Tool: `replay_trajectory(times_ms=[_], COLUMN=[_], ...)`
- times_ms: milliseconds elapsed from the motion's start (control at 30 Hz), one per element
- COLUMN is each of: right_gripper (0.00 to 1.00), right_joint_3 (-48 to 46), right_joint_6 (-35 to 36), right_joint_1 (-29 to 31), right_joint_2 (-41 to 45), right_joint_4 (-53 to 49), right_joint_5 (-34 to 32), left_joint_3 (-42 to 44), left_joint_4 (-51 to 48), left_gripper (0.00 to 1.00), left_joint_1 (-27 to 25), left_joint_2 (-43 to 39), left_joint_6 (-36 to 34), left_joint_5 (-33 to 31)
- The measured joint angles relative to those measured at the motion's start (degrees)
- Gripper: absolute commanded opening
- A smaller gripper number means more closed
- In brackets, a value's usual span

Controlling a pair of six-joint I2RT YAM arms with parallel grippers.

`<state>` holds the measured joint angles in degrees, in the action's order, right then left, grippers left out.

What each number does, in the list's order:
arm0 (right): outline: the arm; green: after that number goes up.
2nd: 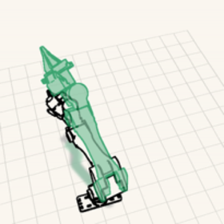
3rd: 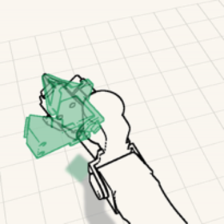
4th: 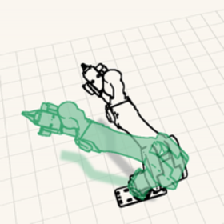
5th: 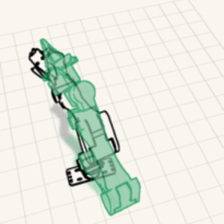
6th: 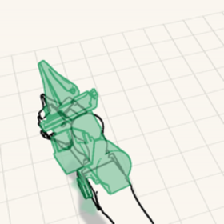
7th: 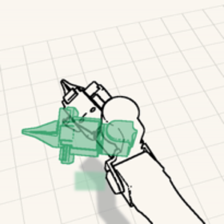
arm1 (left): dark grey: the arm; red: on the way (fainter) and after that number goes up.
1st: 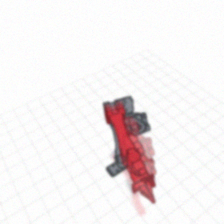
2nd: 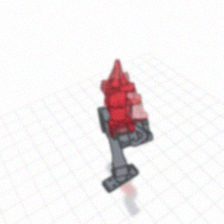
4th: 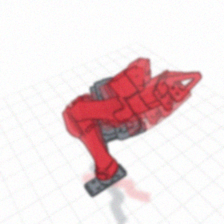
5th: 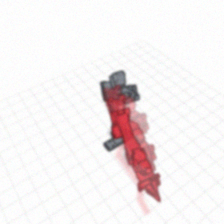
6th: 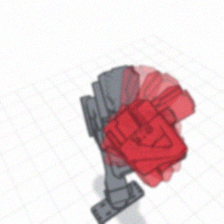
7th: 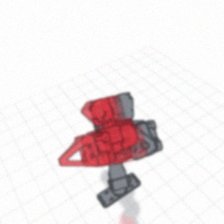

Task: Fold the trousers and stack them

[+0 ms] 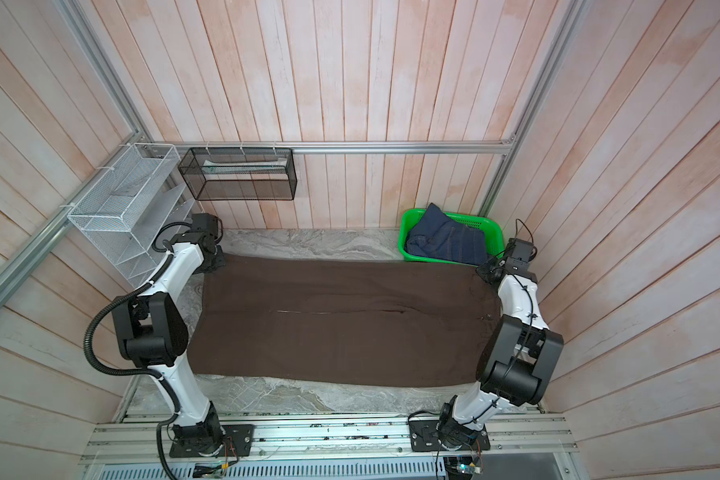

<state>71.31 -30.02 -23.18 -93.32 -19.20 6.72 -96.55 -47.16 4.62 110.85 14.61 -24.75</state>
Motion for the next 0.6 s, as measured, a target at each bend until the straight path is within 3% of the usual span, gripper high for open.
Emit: replay_trajectory(times_ms=[367, 600], right_gripper=[0.02, 0.12], right_joint_3=[-6.71, 4.83], right_joint_6=[-2.56, -4.0], right_joint_1=[0.0, 1.31], right_joint_2=[4.98, -6.97], right_joint_4=[7.69, 7.96], right_joint_5=[0.94, 1.6], left_joint_3=[0.42, -11.85], left_joint_4=[0.63, -0.37], left_gripper=[0.0, 0.0], left_joint_1=[1.31, 1.31], left_joint_2=[-0.35, 8.63], left_joint_6=[-0.02, -0.04], left_joint_5=[0.07, 0.79])
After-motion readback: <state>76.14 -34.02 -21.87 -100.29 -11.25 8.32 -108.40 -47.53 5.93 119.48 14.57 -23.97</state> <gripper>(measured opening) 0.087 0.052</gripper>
